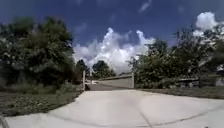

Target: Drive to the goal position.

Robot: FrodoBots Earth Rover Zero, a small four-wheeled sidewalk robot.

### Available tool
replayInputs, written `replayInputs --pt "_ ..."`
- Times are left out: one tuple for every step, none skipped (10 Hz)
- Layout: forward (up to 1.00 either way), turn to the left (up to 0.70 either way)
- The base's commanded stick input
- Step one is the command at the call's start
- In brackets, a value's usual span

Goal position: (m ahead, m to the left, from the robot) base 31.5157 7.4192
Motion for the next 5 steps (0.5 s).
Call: replayInputs --pt "0.85 0.00" --pt "0.85 0.00" --pt "0.85 0.00" --pt "0.85 0.00" --pt "0.85 0.08"
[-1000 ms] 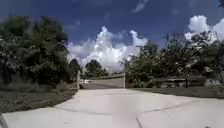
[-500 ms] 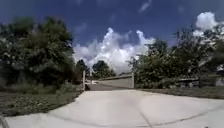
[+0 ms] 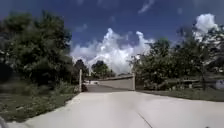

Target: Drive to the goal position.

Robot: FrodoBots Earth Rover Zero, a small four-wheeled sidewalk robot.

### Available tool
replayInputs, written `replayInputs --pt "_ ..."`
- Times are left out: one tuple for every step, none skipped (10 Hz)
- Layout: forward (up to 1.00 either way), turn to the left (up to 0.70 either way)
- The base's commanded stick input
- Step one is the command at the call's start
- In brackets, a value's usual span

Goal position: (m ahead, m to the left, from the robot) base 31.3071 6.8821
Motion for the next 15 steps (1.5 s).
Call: replayInputs --pt "0.85 0.27" --pt "0.85 0.31" --pt "0.85 0.34" --pt "0.85 0.34" --pt "0.85 0.17" --pt "0.85 0.00" --pt "0.85 0.00" --pt "0.85 0.00" --pt "0.85 0.00" --pt "0.85 0.00" --pt "0.85 0.00" --pt "0.85 0.00" --pt "0.85 0.00" --pt "0.85 0.00" --pt "0.85 0.00"
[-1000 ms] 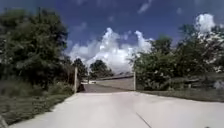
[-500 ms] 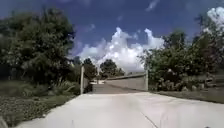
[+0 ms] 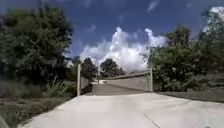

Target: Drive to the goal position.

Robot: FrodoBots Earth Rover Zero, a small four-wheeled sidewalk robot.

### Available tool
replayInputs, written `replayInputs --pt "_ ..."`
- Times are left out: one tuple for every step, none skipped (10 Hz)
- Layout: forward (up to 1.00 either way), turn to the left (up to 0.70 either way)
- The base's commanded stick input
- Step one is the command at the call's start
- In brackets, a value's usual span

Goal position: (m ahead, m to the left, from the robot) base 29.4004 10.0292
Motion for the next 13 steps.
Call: replayInputs --pt "0.85 0.00" --pt "0.85 0.00" --pt "0.85 0.00" --pt "0.85 0.00" --pt "0.85 0.00" --pt "0.85 0.00" --pt "0.85 0.00" --pt "0.85 0.00" --pt "0.85 0.00" --pt "0.85 0.00" --pt "0.85 0.00" --pt "0.85 0.00" --pt "0.85 0.02"
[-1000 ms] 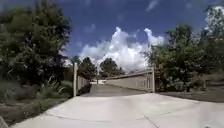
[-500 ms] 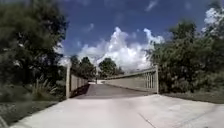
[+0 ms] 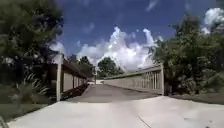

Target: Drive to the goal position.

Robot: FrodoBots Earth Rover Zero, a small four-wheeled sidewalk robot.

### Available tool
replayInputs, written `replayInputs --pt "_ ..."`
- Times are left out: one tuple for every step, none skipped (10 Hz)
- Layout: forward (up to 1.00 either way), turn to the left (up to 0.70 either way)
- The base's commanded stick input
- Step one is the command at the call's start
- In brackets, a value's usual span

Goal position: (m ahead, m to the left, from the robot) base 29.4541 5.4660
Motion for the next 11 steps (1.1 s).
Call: replayInputs --pt "0.85 0.24" --pt "0.85 0.34" --pt "0.85 0.34" --pt "0.85 0.34" --pt "0.85 0.34" --pt "0.85 0.34" --pt "0.85 0.34" --pt "0.85 0.34" --pt "0.85 0.34" --pt "0.85 0.28" --pt "0.85 0.18"
